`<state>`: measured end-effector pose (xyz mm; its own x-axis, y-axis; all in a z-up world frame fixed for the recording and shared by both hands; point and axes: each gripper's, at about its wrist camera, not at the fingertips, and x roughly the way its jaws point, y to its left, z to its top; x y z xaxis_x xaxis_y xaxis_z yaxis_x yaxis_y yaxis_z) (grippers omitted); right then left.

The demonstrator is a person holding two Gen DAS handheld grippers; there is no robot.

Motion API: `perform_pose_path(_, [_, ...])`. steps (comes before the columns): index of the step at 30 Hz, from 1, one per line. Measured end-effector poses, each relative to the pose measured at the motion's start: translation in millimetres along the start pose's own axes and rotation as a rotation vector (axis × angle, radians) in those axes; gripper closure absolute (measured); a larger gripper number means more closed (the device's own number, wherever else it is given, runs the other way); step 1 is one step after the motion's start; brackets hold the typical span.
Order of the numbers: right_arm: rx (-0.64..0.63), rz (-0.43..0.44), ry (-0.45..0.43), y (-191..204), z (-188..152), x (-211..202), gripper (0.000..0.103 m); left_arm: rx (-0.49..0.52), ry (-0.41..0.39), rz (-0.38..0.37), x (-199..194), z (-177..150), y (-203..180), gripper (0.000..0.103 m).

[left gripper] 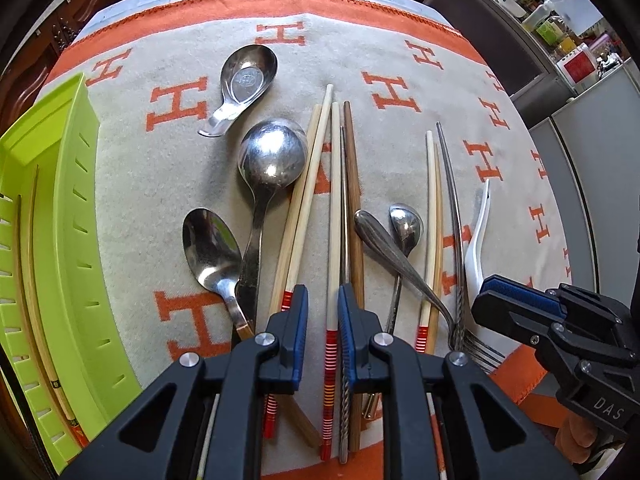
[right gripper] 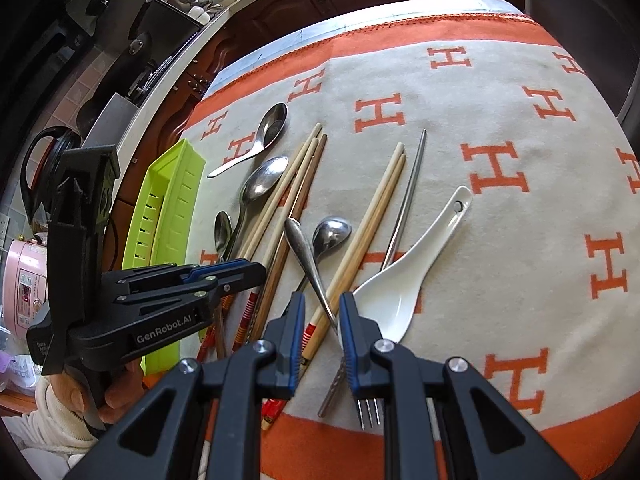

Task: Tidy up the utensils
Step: 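Lift the red-banded chopstick with the left gripper and place it in the tray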

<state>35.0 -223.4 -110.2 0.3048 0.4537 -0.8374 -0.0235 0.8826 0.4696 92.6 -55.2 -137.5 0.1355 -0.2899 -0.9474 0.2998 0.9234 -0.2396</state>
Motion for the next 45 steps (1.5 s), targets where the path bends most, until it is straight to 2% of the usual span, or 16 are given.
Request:
perform_pose_path(8, [-0.009, -0.018, -0.013, 1.5, -0.7, -2.6, 0.086, 0.003, -0.013, 0.036, 0.3, 3.0, -1.1, 0.087])
perform_pose_path(17, [-0.024, -0.042, -0.044, 0.9, -0.3, -11.3, 0.086, 0.073, -0.024, 0.122, 3.4, 1.5, -19.0, 0.084])
perform_pose_path(19, [-0.025, -0.043, -0.047, 1.0, -0.5, -12.5, 0.086, 0.085, -0.026, 0.131, 4.2, 1.3, -23.3, 0.081])
perform_pose_path(21, [-0.026, -0.042, -0.048, 1.1, -0.7, -12.6, 0.085, 0.108, -0.027, 0.135, 5.9, 0.7, -30.1, 0.069])
perform_pose_path(25, [-0.021, -0.042, -0.049, -0.2, -0.7, -13.2, 0.085, 0.169, -0.044, 0.199, 10.2, -2.8, -46.1, 0.066])
perform_pose_path(26, [-0.020, -0.044, -0.051, -0.4, -1.0, -13.7, 0.085, 0.170, -0.045, 0.194, 9.8, -3.0, -46.9, 0.070])
perform_pose_path(29, [-0.017, -0.049, -0.058, -1.3, -1.6, -15.6, 0.085, 0.149, -0.050, 0.177, 6.4, -1.7, -42.0, 0.094])
perform_pose_path(33, [-0.016, -0.049, -0.061, -1.8, -1.9, -16.5, 0.086, 0.121, -0.052, 0.149, 3.8, -3.1, -33.0, 0.099])
perform_pose_path(38, [-0.035, -0.043, -0.065, 2.5, -2.4, -18.8, 0.085, 0.103, -0.053, 0.104, -3.2, -8.1, -25.7, 0.100])
perform_pose_path(45, [-0.084, -0.025, -0.054, 18.8, -3.1, -17.6, 0.085, 0.071, -0.139, 0.083, -52.2, -15.3, -12.0, 0.100])
